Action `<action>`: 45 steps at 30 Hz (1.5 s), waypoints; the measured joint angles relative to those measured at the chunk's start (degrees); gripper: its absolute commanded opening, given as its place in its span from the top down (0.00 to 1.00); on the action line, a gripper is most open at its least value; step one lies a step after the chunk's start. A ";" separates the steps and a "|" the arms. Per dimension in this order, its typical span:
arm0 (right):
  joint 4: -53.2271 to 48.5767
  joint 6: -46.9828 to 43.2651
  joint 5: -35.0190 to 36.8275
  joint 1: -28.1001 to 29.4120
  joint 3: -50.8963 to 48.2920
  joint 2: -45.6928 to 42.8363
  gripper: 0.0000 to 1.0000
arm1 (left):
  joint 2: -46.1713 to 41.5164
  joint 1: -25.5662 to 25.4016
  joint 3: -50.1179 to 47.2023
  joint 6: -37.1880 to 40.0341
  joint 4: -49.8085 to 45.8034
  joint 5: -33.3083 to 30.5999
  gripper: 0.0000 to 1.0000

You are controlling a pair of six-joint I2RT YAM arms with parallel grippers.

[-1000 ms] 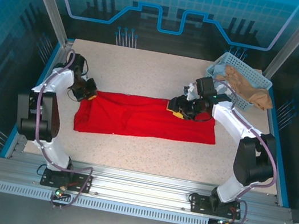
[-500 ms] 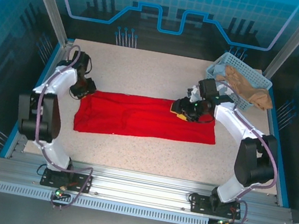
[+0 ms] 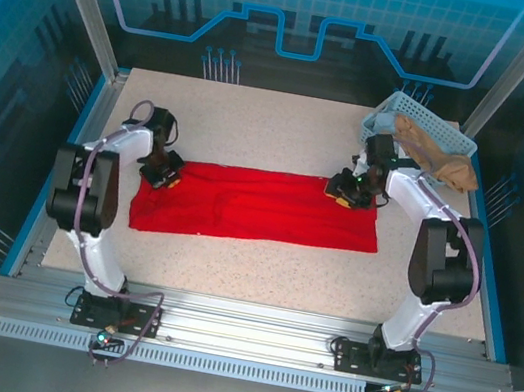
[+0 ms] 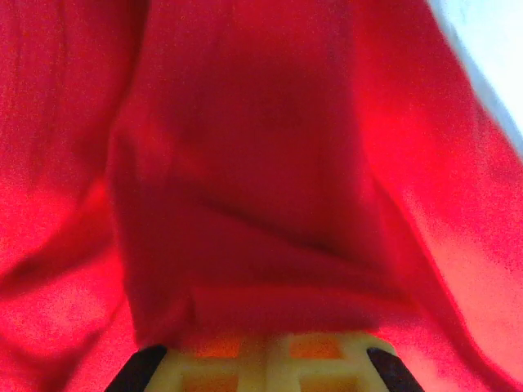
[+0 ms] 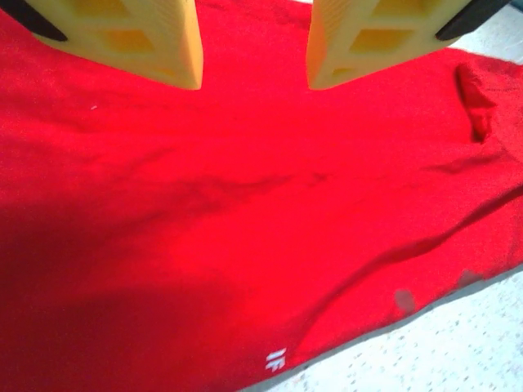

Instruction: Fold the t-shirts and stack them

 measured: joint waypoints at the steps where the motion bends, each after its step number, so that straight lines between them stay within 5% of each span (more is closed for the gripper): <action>1: -0.35 -0.35 0.61 -0.42 0.52 0.55 0.61 | 2.34 0.63 1.92 -0.02 0.11 0.20 0.96; 7: -2.23 -1.88 2.80 -2.29 1.79 2.54 0.61 | 10.38 1.99 12.94 0.55 -0.07 1.09 0.94; 11: -4.22 -2.82 4.20 -2.45 3.19 2.69 0.61 | 10.23 2.03 13.57 1.57 0.02 0.98 0.79; 15: -6.38 -3.91 5.92 -2.45 6.80 4.68 0.61 | 4.52 0.39 10.80 0.96 0.09 0.00 0.79; 21: -9.86 -5.01 8.68 -2.45 13.42 12.22 0.61 | -9.53 -8.11 -0.26 -7.93 2.51 2.86 0.82; 29: -13.49 -4.39 9.64 -2.45 15.78 19.19 0.62 | -2.49 -13.42 -3.39 -20.37 6.08 3.58 0.81; 40: -10.43 3.72 5.73 -1.70 -6.84 5.03 0.61 | 22.12 -13.51 27.52 -19.32 8.28 10.25 0.79; 45: -9.35 9.84 2.89 3.89 -15.02 -0.87 0.60 | 34.69 -15.98 46.18 -19.04 11.26 14.88 0.79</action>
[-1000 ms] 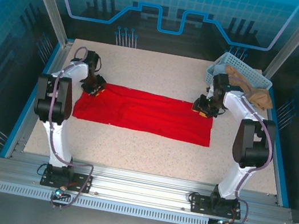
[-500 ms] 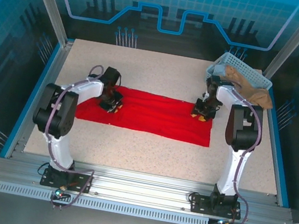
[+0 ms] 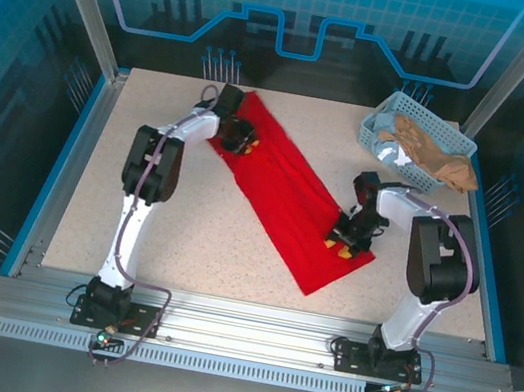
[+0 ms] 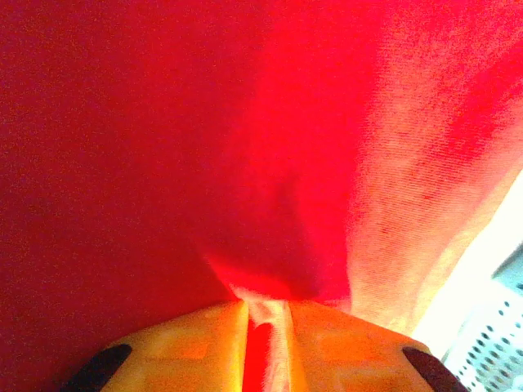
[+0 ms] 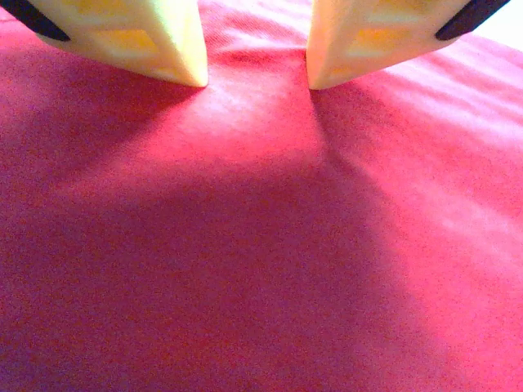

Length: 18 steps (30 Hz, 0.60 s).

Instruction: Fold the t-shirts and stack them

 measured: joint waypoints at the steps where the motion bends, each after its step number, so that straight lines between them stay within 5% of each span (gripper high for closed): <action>1: -0.04 1.27 -0.20 1.92 -0.22 -0.22 0.60 | 2.27 -0.74 3.58 -0.02 0.31 0.42 0.79; 7: 0.04 8.35 -2.64 12.00 0.61 0.50 0.60 | 11.30 -4.85 17.64 -1.70 1.22 1.60 0.80; 18: 0.46 17.35 -6.88 19.39 3.74 4.48 0.60 | 12.31 -7.61 18.18 -3.26 4.57 2.71 0.76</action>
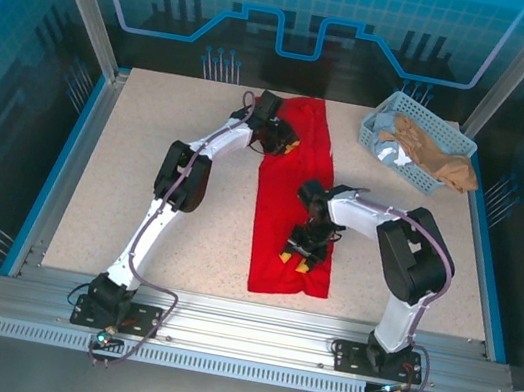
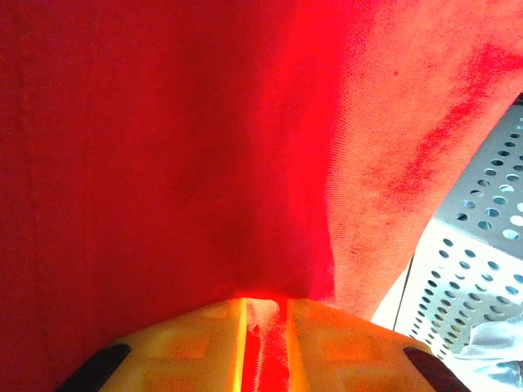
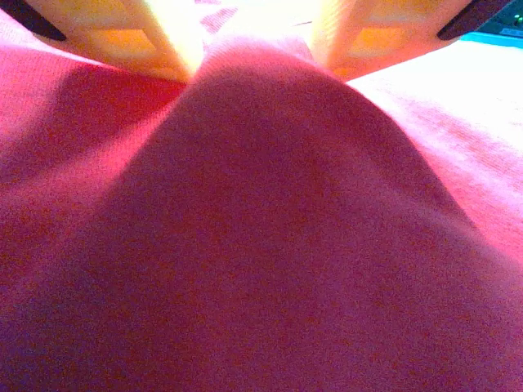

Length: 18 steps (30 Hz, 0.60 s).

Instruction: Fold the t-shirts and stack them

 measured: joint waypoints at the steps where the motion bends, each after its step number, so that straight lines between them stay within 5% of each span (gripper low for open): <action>1: -0.02 0.42 -0.09 0.20 0.44 0.35 0.60 | 0.04 0.04 0.02 0.17 0.15 0.02 0.76; 10: -0.57 1.60 1.33 0.98 0.92 0.15 0.58 | 1.36 3.19 3.32 6.84 -1.88 0.24 0.73; 18: -1.53 -2.29 1.66 1.20 2.84 -0.13 0.47 | 1.40 8.04 4.76 11.06 -1.75 0.61 0.66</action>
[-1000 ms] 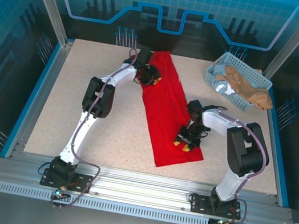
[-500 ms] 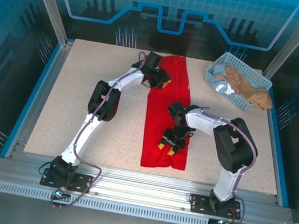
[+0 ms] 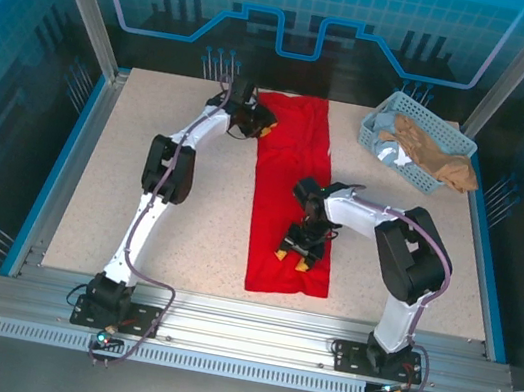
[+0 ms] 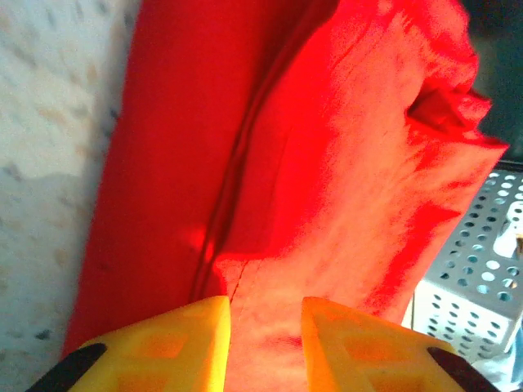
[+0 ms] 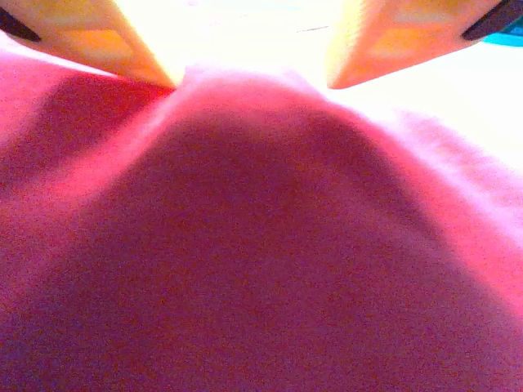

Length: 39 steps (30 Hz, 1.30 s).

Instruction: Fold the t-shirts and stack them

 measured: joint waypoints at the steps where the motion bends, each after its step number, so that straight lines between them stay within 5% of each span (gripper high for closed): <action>1: -0.31 -1.01 0.00 0.02 1.33 0.00 0.46 | -0.04 0.13 0.26 0.15 0.22 -0.02 0.64; 5: -1.33 -5.16 0.59 -0.37 7.76 -0.66 0.45 | -3.67 -0.55 -2.21 2.51 -0.26 -1.64 0.61; 10: -2.21 -9.09 1.88 -4.52 7.17 -8.70 0.44 | -20.61 -3.48 -18.18 6.71 -4.04 -4.79 0.62; 17: -1.64 -14.69 1.29 -18.93 -9.57 -28.09 0.45 | -55.32 -12.02 -62.29 10.05 -4.83 -3.13 0.52; 25: -2.86 -18.27 -1.84 -22.23 -20.57 -32.17 0.45 | -70.36 -27.61 -96.70 0.13 -2.12 1.55 0.44; 39: -2.93 -22.12 -3.54 -23.45 -20.74 -30.73 0.47 | -64.00 -34.53 -96.78 -9.53 7.04 2.36 0.57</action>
